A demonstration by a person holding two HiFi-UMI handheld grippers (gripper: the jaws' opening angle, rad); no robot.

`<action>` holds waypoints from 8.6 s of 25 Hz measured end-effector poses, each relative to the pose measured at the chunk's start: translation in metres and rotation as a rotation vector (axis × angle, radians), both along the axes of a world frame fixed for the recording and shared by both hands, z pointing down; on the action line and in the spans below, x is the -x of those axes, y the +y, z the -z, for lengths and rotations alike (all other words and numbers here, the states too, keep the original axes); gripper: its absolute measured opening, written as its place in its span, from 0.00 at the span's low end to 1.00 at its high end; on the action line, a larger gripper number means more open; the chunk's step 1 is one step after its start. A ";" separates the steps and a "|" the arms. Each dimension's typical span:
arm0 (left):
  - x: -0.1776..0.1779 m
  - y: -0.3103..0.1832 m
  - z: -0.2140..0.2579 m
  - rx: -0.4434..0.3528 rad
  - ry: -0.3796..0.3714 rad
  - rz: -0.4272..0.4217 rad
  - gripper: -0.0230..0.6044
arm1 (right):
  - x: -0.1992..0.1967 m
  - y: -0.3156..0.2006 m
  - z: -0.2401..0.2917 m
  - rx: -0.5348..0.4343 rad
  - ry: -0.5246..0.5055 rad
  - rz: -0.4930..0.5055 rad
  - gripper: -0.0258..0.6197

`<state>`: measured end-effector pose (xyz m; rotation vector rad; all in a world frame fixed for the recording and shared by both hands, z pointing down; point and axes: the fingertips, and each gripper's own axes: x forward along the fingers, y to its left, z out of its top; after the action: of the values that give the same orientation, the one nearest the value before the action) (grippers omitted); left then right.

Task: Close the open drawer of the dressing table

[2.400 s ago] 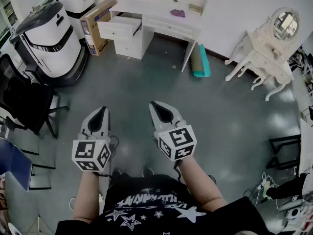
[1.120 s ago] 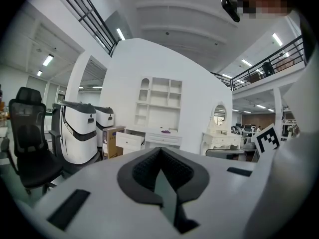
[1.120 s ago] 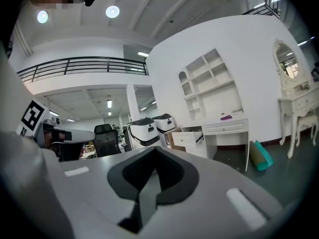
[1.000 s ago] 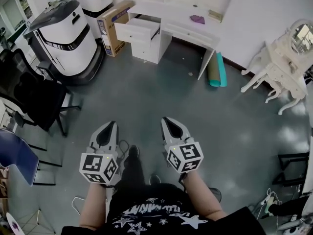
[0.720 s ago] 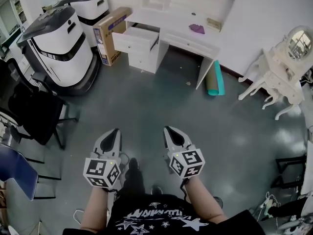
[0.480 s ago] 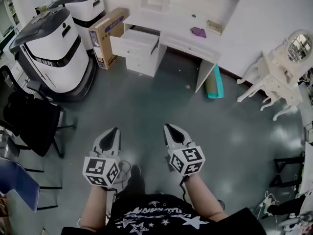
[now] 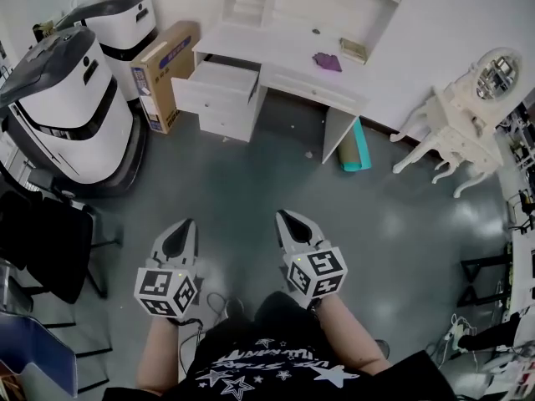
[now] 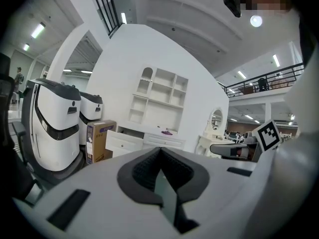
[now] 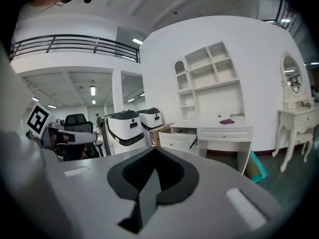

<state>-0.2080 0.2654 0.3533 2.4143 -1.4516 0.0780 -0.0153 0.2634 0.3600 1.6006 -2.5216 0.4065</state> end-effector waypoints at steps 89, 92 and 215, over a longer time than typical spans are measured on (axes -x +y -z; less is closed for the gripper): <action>-0.030 -0.611 -0.298 0.414 -0.302 -0.101 0.25 | 0.006 -0.613 -0.141 0.124 0.013 -0.016 0.04; -0.029 -0.621 -0.313 0.418 -0.291 -0.077 0.28 | 0.006 -0.610 -0.149 0.135 0.017 -0.024 0.04; -0.089 -0.664 -0.151 0.219 -0.043 -0.127 0.37 | -0.068 -0.606 -0.096 0.054 0.041 -0.234 0.04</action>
<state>-0.1187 -0.3990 0.5043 2.3336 -1.2354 0.3036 0.0529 -0.3428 0.4556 1.8687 -2.2803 0.4574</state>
